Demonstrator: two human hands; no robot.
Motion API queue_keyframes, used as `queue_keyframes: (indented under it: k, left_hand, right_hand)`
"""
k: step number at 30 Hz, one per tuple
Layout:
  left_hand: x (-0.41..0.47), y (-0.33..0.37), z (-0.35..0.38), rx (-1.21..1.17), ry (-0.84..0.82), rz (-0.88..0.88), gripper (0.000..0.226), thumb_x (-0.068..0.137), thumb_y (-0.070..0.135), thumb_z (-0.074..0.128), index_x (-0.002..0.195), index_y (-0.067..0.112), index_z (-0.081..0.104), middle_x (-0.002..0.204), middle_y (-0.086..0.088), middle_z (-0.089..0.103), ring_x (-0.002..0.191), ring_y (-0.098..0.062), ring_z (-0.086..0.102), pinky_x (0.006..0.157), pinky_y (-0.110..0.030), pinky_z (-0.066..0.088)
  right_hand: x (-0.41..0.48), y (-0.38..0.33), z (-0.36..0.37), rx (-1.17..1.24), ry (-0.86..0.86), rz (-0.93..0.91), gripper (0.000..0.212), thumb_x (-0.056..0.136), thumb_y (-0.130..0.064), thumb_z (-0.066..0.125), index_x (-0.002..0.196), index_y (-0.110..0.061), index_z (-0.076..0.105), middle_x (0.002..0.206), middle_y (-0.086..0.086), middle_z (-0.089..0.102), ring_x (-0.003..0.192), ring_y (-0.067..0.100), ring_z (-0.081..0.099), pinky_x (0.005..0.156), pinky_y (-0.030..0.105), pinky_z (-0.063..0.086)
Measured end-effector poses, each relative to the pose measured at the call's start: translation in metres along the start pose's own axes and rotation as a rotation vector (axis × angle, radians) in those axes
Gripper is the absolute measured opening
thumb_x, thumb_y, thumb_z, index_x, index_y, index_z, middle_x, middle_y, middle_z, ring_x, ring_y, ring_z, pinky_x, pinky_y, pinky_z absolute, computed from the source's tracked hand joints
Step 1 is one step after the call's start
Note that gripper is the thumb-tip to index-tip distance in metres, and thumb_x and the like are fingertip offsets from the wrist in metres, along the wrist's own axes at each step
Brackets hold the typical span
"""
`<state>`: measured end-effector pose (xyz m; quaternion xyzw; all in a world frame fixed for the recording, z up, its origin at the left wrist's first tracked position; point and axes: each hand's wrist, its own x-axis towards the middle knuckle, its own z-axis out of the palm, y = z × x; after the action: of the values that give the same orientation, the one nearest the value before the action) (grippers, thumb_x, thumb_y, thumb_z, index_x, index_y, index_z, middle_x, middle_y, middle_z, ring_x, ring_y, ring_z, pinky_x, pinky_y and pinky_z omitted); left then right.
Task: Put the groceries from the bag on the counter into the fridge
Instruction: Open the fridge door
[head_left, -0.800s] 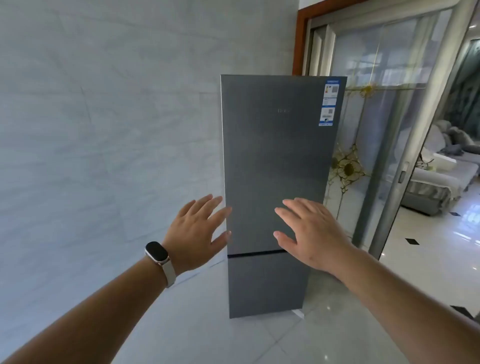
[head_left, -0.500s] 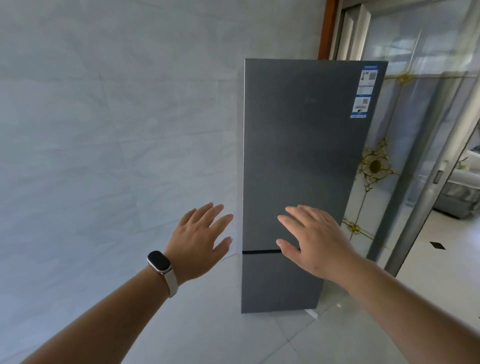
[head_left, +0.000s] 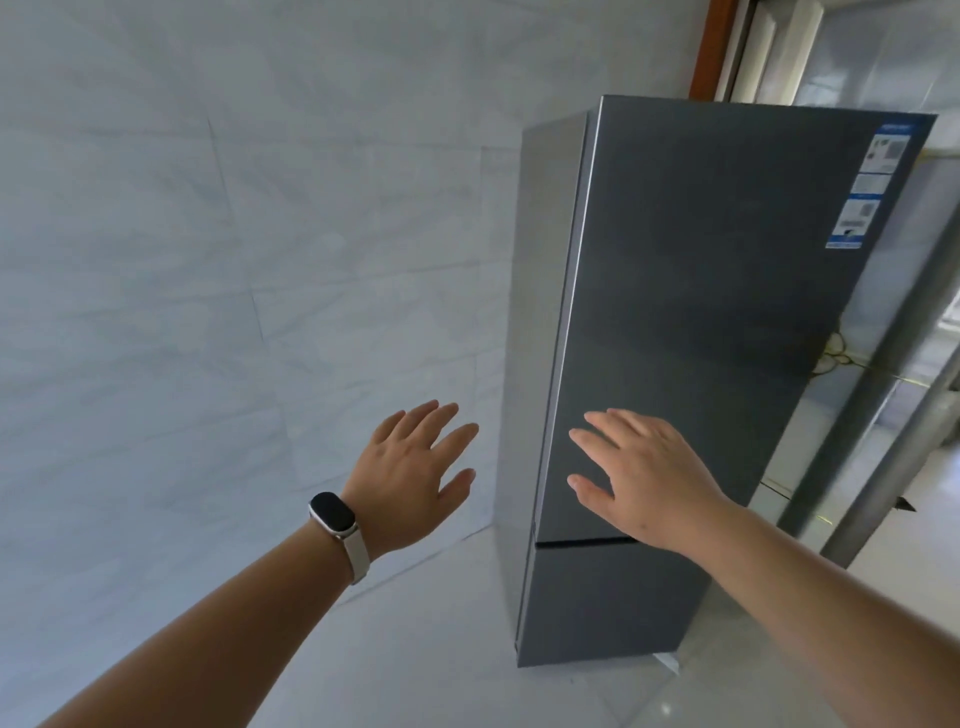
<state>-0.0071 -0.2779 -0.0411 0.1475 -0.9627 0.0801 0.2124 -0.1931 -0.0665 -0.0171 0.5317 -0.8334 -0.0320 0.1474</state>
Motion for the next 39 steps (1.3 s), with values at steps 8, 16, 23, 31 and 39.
queue_keyframes:
  k: [8,16,23,31,39]
  left_hand:
    - [0.059,-0.036,0.006,-0.056,0.034,0.084,0.055,0.095,0.053,0.031,0.138,0.025,0.051,0.144,-0.008,0.053,0.133,-0.031,0.049,0.107,-0.049,0.04]
    - [0.104,-0.037,0.039,-0.164,0.017,0.098,0.061,0.095,0.057,0.02,0.142,0.028,0.046,0.15,-0.003,0.046,0.14,-0.03,0.041,0.113,-0.049,0.035]
    - [0.153,-0.037,0.095,-0.171,-0.027,0.069,0.055,0.097,0.056,0.026,0.14,0.029,0.049,0.147,-0.002,0.05,0.136,-0.028,0.046,0.109,-0.046,0.036]
    - [0.237,-0.037,0.141,-0.156,-0.008,0.06,0.051,0.096,0.056,0.03,0.136,0.03,0.051,0.141,-0.001,0.057,0.129,-0.028,0.054,0.103,-0.045,0.043]
    - [0.311,-0.035,0.148,-0.217,0.091,0.013,0.055,0.094,0.054,0.035,0.138,0.026,0.049,0.146,-0.001,0.051,0.132,-0.028,0.05,0.104,-0.045,0.043]
  right_hand:
    - [0.05,-0.008,-0.004,-0.047,0.014,0.066,0.067,0.094,-0.062,0.022,0.144,-0.024,0.044,0.15,0.003,0.045,0.138,0.025,0.041,0.112,0.045,0.034]
    - [0.083,0.021,0.018,-0.071,0.052,0.121,0.06,0.093,-0.06,0.033,0.133,-0.022,0.057,0.138,0.004,0.058,0.125,0.026,0.056,0.101,0.045,0.048]
    - [0.129,0.06,0.07,-0.089,0.095,0.045,0.055,0.092,-0.054,0.039,0.126,-0.018,0.062,0.131,0.009,0.061,0.121,0.029,0.058,0.101,0.048,0.046]
    - [0.196,0.122,0.091,-0.082,0.204,-0.036,0.05,0.091,-0.05,0.045,0.125,-0.017,0.061,0.133,0.009,0.06,0.125,0.03,0.056,0.104,0.05,0.045]
    - [0.24,0.153,0.091,-0.172,0.324,-0.196,0.045,0.09,-0.046,0.048,0.121,-0.017,0.063,0.133,0.01,0.06,0.124,0.03,0.055,0.105,0.051,0.043]
